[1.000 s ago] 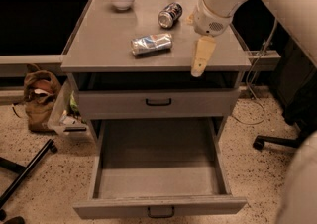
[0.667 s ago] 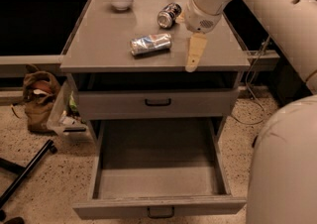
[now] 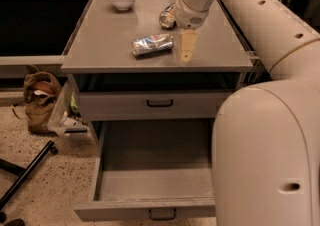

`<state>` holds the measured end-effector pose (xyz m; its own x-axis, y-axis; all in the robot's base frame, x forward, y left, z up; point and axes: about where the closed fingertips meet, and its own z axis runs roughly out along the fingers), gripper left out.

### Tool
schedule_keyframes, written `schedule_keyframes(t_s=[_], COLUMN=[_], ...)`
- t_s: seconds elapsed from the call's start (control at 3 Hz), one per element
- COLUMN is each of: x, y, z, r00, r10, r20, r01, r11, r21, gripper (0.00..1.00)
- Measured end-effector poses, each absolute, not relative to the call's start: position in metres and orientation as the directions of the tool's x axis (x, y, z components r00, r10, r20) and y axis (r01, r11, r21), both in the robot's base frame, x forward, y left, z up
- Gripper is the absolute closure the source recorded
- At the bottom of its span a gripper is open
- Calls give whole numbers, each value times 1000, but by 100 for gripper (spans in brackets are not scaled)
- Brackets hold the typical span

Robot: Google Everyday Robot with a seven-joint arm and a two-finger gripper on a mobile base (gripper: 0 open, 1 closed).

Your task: Place redbull can into middle drawer

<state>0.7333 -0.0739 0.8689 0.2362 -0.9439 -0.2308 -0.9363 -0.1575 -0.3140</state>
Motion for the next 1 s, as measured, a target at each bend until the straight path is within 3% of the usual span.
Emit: schedule_keyframes(t_s=[1.0], x=[764], y=[-41], z=[845], r00=[299], r10=[-931], r20=[-208], r01=[-935], r11=[-241], r21=[-261], gripper=[0])
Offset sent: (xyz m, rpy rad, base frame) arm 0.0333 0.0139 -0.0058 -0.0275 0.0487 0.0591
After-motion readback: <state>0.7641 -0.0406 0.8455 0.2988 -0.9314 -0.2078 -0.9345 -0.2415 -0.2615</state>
